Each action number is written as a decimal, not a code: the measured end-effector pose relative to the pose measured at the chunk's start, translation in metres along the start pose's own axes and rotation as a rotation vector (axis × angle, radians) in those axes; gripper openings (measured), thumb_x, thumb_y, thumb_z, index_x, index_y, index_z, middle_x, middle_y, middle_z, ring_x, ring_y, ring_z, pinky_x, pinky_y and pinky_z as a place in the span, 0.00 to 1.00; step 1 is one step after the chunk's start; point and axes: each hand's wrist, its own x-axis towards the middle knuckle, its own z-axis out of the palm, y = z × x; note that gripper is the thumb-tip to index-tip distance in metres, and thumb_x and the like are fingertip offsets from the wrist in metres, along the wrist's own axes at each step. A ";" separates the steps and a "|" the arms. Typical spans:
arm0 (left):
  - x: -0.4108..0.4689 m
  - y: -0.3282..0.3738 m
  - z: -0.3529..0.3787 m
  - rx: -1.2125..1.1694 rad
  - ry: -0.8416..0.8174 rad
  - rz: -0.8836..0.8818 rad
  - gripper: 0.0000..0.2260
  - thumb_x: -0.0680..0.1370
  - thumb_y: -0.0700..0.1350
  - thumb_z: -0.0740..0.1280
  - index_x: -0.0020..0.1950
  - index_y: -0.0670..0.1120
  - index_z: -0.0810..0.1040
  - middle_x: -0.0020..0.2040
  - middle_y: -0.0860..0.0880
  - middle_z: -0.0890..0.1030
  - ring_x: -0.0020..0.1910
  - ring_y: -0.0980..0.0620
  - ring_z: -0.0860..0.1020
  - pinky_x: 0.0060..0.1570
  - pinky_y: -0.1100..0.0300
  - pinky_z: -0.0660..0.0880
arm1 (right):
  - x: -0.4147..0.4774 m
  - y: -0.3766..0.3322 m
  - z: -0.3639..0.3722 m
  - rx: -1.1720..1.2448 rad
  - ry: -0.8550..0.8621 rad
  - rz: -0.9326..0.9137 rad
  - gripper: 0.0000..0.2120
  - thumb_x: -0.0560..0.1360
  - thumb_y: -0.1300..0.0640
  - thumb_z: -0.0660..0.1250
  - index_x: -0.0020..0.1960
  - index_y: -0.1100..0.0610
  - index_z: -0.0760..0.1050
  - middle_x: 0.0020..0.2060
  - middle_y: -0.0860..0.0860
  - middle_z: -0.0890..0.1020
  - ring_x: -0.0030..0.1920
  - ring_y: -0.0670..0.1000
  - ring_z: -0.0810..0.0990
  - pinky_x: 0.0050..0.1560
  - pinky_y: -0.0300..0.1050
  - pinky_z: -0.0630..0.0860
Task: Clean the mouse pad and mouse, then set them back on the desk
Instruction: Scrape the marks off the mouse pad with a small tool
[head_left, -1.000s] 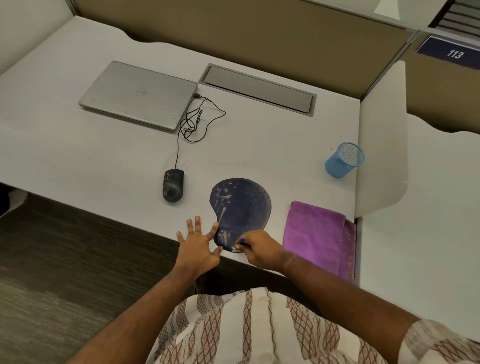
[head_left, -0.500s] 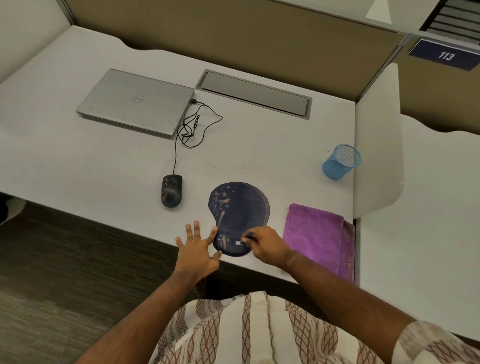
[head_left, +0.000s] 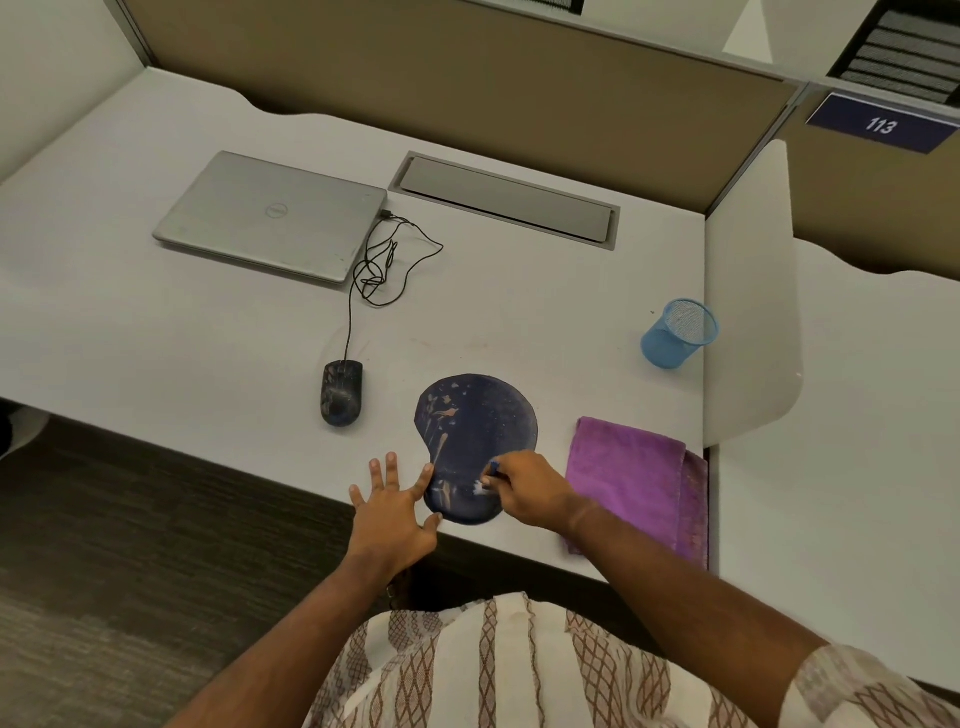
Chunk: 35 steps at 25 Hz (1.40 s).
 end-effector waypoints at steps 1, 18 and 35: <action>0.000 0.000 0.000 0.001 -0.001 0.000 0.35 0.81 0.65 0.58 0.84 0.61 0.45 0.83 0.39 0.39 0.81 0.36 0.37 0.77 0.32 0.44 | -0.005 0.008 -0.004 -0.009 -0.005 0.022 0.08 0.81 0.58 0.61 0.50 0.54 0.79 0.43 0.49 0.80 0.41 0.47 0.78 0.44 0.40 0.76; -0.001 0.002 0.000 0.007 -0.014 -0.017 0.35 0.82 0.66 0.57 0.83 0.61 0.43 0.83 0.40 0.38 0.81 0.36 0.36 0.77 0.33 0.41 | 0.020 0.052 -0.060 -0.194 0.031 0.016 0.08 0.79 0.58 0.63 0.50 0.57 0.81 0.45 0.52 0.84 0.42 0.51 0.80 0.45 0.46 0.76; 0.002 0.001 0.003 0.011 -0.017 -0.015 0.35 0.81 0.66 0.57 0.83 0.61 0.42 0.83 0.42 0.36 0.74 0.42 0.28 0.76 0.34 0.40 | 0.057 0.048 -0.080 -0.115 0.104 0.016 0.09 0.78 0.57 0.65 0.50 0.59 0.83 0.46 0.54 0.85 0.45 0.54 0.81 0.49 0.48 0.78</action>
